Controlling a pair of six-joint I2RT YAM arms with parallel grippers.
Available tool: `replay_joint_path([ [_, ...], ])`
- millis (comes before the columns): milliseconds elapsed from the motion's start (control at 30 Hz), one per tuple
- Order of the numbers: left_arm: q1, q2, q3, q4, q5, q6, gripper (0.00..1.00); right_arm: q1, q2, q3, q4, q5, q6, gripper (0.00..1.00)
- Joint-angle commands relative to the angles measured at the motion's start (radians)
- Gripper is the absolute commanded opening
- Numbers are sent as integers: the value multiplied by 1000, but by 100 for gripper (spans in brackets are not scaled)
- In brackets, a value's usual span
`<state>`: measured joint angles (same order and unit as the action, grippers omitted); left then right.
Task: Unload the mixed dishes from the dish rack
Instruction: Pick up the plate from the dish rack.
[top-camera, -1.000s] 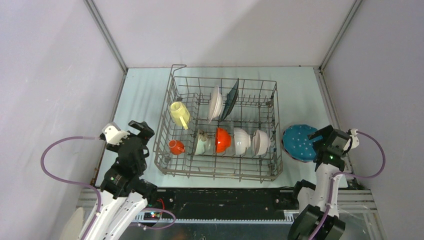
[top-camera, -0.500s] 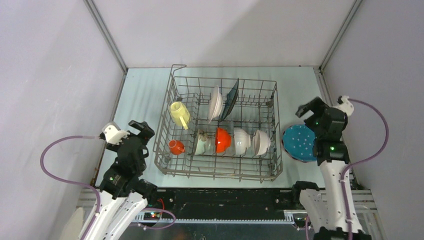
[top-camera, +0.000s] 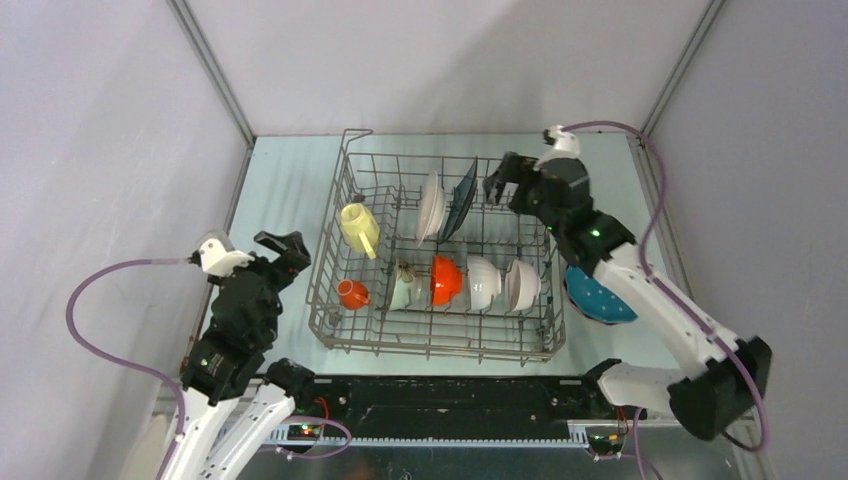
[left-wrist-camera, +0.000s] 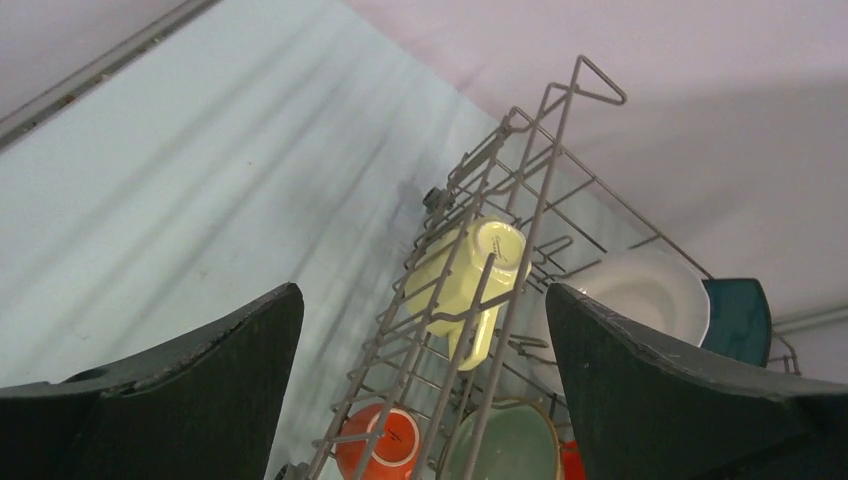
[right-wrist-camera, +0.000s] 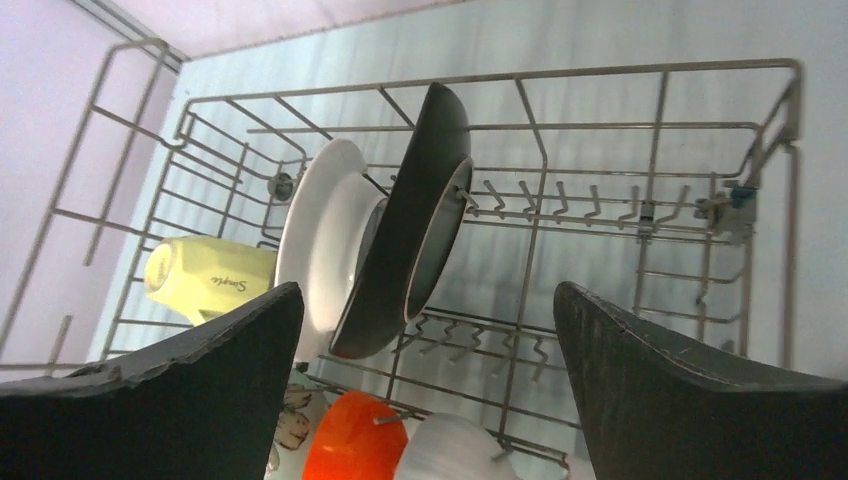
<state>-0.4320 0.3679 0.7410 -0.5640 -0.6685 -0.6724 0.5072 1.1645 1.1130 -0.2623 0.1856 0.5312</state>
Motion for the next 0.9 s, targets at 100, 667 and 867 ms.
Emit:
replay_joint_path([
  [100, -4, 84, 2, -11, 76, 38, 98, 63, 245, 162, 76, 151, 10, 96],
  [667, -4, 136, -48, 57, 141, 71, 98, 114, 635, 401, 48, 181, 93, 81],
  [867, -4, 121, -53, 56, 135, 66, 98, 139, 636, 388, 22, 258, 140, 74],
])
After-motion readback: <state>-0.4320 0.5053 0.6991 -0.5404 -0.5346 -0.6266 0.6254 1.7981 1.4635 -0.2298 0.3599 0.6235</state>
